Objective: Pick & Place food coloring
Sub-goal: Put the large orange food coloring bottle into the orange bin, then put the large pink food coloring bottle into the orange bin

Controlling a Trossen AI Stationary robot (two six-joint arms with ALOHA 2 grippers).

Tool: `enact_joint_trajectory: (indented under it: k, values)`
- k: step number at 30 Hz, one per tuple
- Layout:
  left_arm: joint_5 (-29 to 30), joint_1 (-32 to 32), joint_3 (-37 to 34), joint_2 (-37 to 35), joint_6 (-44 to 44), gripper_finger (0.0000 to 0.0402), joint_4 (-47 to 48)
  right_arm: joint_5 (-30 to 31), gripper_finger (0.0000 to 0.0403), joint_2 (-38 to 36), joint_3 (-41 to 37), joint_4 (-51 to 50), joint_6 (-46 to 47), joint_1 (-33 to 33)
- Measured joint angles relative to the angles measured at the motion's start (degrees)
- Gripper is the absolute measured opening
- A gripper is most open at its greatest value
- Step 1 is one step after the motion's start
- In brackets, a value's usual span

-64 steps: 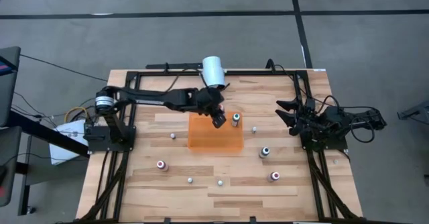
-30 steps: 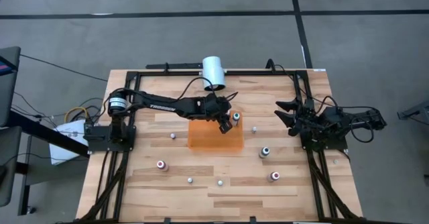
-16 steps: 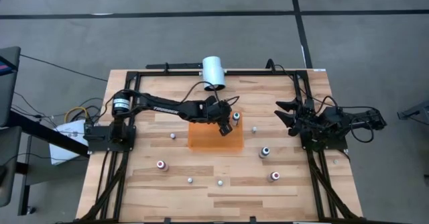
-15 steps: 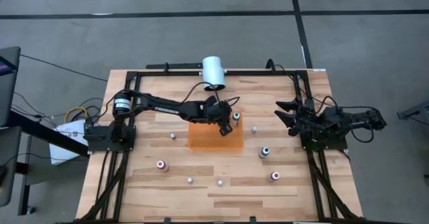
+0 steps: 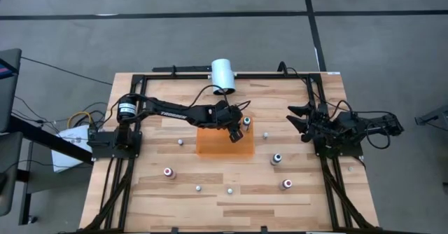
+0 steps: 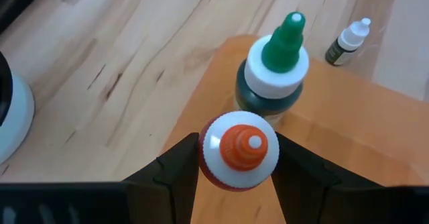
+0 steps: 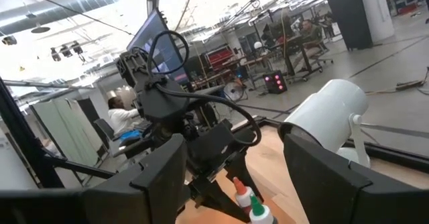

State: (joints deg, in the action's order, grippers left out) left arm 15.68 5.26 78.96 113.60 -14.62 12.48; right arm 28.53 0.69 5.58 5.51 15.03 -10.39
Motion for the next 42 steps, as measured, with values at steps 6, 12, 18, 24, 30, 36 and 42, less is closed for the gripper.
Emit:
enact_joint_trajectory:
  k: [6, 12, 18, 24, 30, 36, 42]
  values:
    - [0.0, 0.0, 0.0, 0.0, -0.9, 0.0158, 0.0, 0.0, 0.024, 0.0, 0.0, 0.0, 0.0, 0.0]
    - [-0.1, 0.0, 0.0, 0.0, -1.0, 0.0168, 0.1, 0.0, 0.024, 0.0, 0.0, 0.0, 0.0, 0.0]
    - [-0.2, 0.0, 0.0, 0.0, -1.0, 0.0169, 0.2, 0.0, 0.024, 0.0, 0.0, 0.0, 0.0, 0.0]
    - [-0.2, 0.0, 0.0, 0.0, -1.0, 0.0169, 0.2, 0.0, 0.024, 0.0, 0.0, 0.0, 0.0, 0.0]
    - [-0.2, 0.0, 0.0, 0.0, 0.0, 0.0189, 0.2, 0.0, 0.024, 0.0, 0.0, 0.0, 0.0, 0.0]
    - [-0.3, 0.0, 0.0, 0.0, 0.2, 0.0241, 0.2, 0.0, 0.024, 0.0, 0.0, 0.0, 0.0, 0.0]
    - [-5.3, 1.3, 0.0, -1.6, -1.9, 0.0261, 1.0, 0.0, 0.024, 0.0, 0.0, 0.0, 0.0, 0.0]
